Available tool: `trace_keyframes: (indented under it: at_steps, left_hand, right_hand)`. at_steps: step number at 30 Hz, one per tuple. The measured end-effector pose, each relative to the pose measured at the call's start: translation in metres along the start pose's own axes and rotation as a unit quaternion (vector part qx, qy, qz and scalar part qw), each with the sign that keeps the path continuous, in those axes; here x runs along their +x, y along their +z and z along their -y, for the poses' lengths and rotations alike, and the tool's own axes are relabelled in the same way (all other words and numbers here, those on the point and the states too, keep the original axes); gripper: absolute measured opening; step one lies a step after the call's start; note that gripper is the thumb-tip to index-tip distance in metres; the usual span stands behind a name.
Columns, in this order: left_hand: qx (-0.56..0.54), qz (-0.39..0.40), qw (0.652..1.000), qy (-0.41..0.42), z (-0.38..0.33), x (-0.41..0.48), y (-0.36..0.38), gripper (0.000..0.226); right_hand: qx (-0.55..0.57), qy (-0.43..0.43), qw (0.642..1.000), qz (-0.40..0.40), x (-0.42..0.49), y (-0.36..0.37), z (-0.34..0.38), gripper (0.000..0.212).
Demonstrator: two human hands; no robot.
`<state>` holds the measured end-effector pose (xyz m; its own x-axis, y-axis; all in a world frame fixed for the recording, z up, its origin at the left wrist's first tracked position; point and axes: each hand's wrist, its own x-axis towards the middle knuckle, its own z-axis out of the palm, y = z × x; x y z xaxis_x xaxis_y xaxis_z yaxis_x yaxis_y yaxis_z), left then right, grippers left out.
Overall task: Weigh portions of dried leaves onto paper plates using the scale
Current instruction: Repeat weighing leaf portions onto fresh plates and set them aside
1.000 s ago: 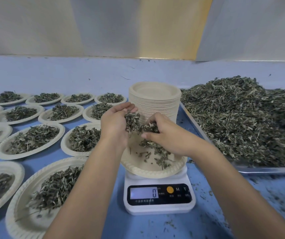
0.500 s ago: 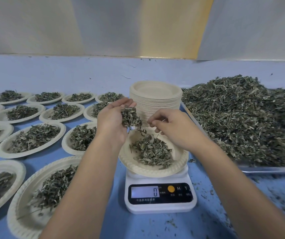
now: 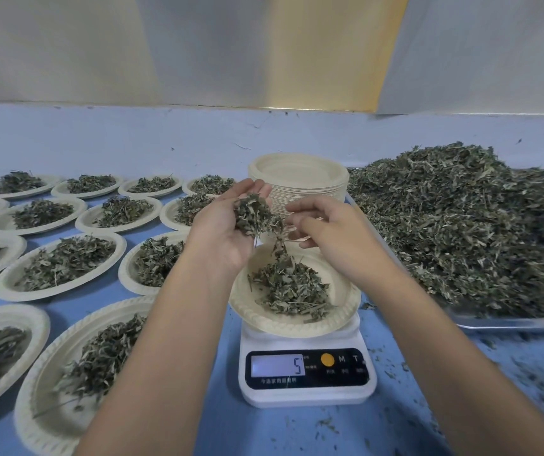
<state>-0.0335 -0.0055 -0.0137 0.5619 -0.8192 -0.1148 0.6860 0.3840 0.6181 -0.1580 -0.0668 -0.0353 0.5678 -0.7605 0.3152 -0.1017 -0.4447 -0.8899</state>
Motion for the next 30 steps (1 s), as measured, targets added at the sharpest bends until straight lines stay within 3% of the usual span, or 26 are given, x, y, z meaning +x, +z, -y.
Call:
trace_keyframes:
  at_steps: [5,9,15,24,30]
  left_hand:
    - [-0.009,0.014,1.000,-0.007,0.003,0.000,0.001,0.026]
    - [0.052,0.001,0.998,0.030,0.013,0.002,-0.003,0.025]
    - [0.203,0.000,0.978,0.057,0.032,0.000,-0.003,0.027]
    - [0.250,0.019,0.965,0.082,0.038,-0.001,-0.003,0.028]
    - [0.259,0.030,0.963,0.071,0.033,0.001,-0.009,0.024]
  right_hand:
    - [0.080,0.035,0.995,0.038,-0.001,0.003,0.006,0.016]
    - [0.150,0.059,0.986,0.035,-0.003,0.003,0.010,0.016]
    - [0.112,0.047,0.992,0.025,-0.005,0.000,0.009,0.018]
    - [0.154,0.082,0.984,0.039,-0.003,-0.002,0.007,0.018]
    - [0.098,0.067,0.993,0.016,-0.002,-0.009,0.005,0.018]
